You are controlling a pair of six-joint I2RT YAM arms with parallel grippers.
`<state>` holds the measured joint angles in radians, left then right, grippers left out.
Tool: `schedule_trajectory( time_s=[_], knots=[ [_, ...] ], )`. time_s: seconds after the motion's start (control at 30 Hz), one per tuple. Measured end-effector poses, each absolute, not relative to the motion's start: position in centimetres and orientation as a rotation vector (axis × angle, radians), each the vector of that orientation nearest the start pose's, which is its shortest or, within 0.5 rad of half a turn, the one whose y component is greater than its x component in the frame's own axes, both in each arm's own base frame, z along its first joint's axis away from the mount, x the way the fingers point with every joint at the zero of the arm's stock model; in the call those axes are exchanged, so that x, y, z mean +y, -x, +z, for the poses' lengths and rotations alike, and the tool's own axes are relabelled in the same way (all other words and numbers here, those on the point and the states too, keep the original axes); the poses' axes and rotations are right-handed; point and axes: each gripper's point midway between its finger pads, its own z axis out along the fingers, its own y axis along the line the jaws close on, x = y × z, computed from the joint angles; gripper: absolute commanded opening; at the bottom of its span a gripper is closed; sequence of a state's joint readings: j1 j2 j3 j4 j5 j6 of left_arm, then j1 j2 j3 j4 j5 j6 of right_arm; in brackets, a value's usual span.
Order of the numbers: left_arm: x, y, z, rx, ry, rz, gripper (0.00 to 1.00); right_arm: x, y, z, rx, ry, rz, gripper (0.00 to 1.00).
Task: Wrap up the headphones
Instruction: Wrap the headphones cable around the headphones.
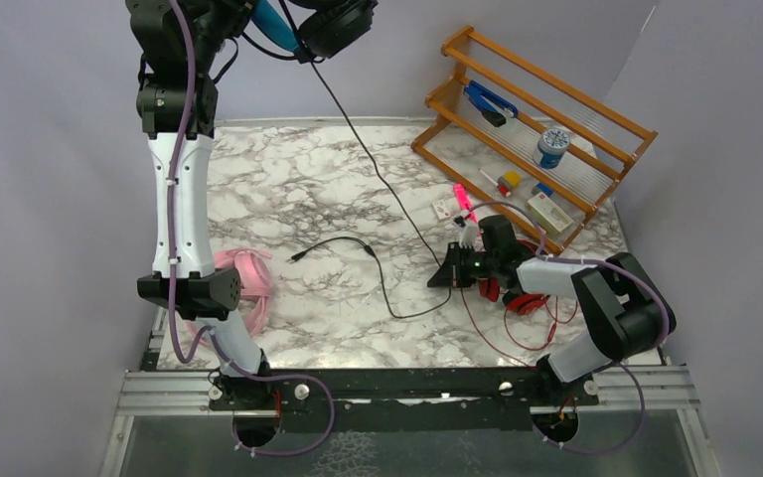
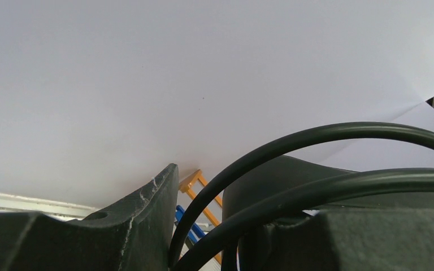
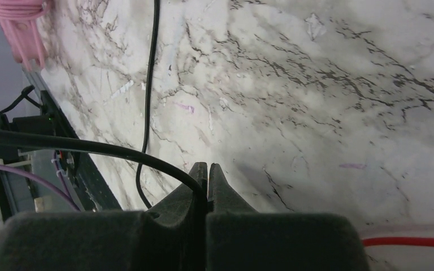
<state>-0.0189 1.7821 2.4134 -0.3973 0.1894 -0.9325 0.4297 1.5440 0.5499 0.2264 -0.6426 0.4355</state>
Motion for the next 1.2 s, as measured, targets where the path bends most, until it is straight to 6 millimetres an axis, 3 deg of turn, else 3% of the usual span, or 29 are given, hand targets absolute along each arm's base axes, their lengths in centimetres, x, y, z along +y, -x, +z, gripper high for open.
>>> schedule_trajectory(
  time_s=[0.27, 0.37, 0.47, 0.57, 0.67, 0.77, 0.9, 1.0, 1.1, 1.2],
  knots=[
    [-6.4, -46.6, 60.0, 1.31, 0.47, -0.912, 0.0, 22.9, -24.9, 4.2, 2.435, 0.263, 1.105, 0.0],
    [-6.6, -45.2, 58.3, 1.37, 0.463, -0.924, 0.0, 22.3, -26.9, 4.9, 2.426, 0.214, 1.067, 0.0],
    [-7.4, -43.1, 56.7, 1.435, 0.428, -0.948, 0.0, 21.8, -30.3, 5.7, 2.397, 0.166, 1.038, 0.0],
    [-10.0, -39.7, 55.7, 1.49, 0.351, -1.006, 0.0, 21.8, -33.9, 6.0, 2.378, 0.146, 1.021, 0.0],
    [-13.9, -36.0, 55.3, 1.539, 0.202, -1.079, 0.0, 22.1, -36.8, 6.5, 2.36, 0.144, 1.01, 0.0],
    [-17.2, -31.3, 53.8, 1.59, 0.037, -1.103, 0.0, 21.7, -39.4, 7.8, 2.339, 0.138, 0.992, 0.0],
    [-17.3, -26.4, 49.2, 1.666, -0.081, -0.975, 0.0, 18.7, -43.1, 10.5, 2.282, 0.086, 0.931, 0.0],
    [-16.8, -24.8, 44.5, 1.767, -0.123, -0.882, 0.0, 15.9, -45.3, 12.2, 2.244, 0.04, 0.871, 0.0],
    [-16.2, -24.5, 38.3, 1.908, -0.153, -0.78, 0.0, 14.3, -45.8, 12.9, 2.251, 0.015, 0.823, 0.0],
    [-14.8, -24.8, 30.2, 2.109, -0.164, -0.619, 0.0, 14.0, -45.7, 13.4, 2.278, 0.003, 0.801, 0.0]
  ],
)
